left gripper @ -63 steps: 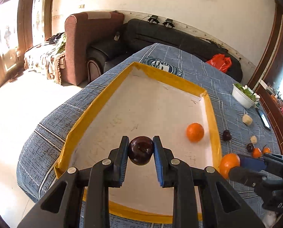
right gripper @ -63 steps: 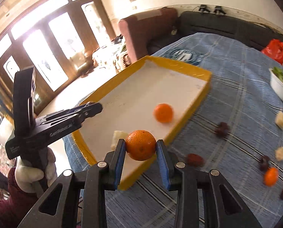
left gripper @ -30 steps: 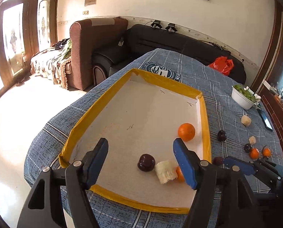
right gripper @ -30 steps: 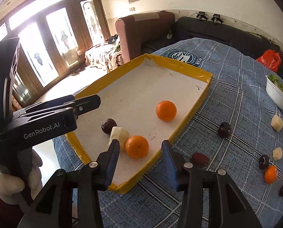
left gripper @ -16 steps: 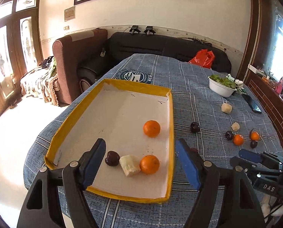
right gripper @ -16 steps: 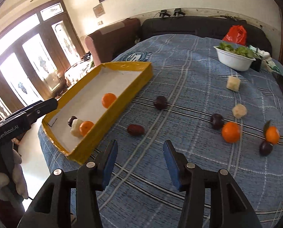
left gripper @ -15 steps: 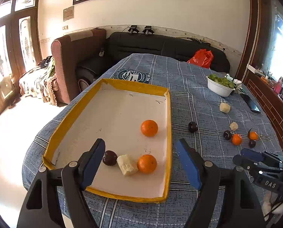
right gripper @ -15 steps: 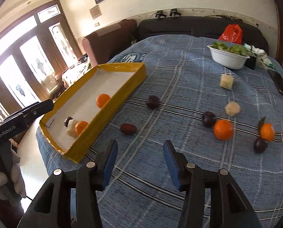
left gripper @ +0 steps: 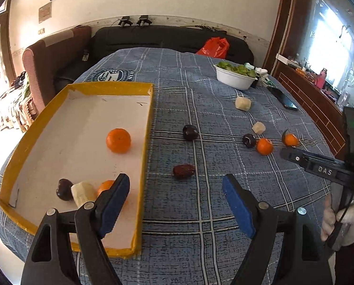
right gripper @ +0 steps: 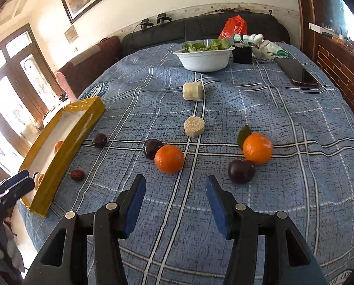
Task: Organize fruits
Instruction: 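Grasp a red date with the left tool while the right tool grasps another mandarin, then release the red date into the tray with the left tool while the right tool releases its mandarin there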
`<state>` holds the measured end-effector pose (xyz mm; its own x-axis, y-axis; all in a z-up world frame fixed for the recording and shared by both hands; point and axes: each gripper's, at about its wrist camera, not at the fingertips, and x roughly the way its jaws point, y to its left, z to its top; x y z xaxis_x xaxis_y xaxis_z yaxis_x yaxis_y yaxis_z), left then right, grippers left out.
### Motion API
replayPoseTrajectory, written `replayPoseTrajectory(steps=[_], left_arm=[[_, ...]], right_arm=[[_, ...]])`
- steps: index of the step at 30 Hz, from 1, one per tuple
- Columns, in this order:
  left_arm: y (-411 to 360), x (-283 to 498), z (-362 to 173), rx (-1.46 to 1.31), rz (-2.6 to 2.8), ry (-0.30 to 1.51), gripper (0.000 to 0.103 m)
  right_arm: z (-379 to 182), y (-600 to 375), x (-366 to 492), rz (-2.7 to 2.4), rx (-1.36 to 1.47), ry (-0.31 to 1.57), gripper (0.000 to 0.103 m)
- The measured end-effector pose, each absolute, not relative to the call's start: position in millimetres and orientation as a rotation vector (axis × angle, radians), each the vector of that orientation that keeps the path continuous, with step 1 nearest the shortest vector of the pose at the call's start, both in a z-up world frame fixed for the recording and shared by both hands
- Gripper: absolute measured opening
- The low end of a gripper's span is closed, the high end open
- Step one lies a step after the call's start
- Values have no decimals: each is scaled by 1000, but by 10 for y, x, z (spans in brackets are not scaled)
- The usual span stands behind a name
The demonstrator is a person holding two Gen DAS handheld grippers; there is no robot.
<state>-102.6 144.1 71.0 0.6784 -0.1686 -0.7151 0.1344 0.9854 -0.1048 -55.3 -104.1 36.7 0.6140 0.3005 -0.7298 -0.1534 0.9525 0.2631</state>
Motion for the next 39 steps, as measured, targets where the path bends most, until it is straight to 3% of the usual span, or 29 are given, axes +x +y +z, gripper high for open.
replayPoseTrajectory(steps=[10,14,21,24,25,26,28,39], left_arm=[[1137,-731,498,80,-271,844,79],[1060,-562,426,114,-278,869,69],[994,-443,262,180,-275,935,67],[950,-461,193,235,-259,943,48],[944,-473,191,254,-249,935,30],[954,-473,190,234,-271,946,28],[961,-478,205,222,-272,936,28],[1107,-644,434,117,-274,872,28]], right_arm=[[166,-803,-146,256,116,896,60],[111,-744,-74,262,86,910,60],[72,-717,-49,280,74,918,60],[73,-706,-41,296,78,913,50],[75,-703,-44,305,82,913,46],[79,-697,-50,312,84,913,44],[86,-687,-61,313,79,914,39],[191,-695,-308,331,92,903,38]])
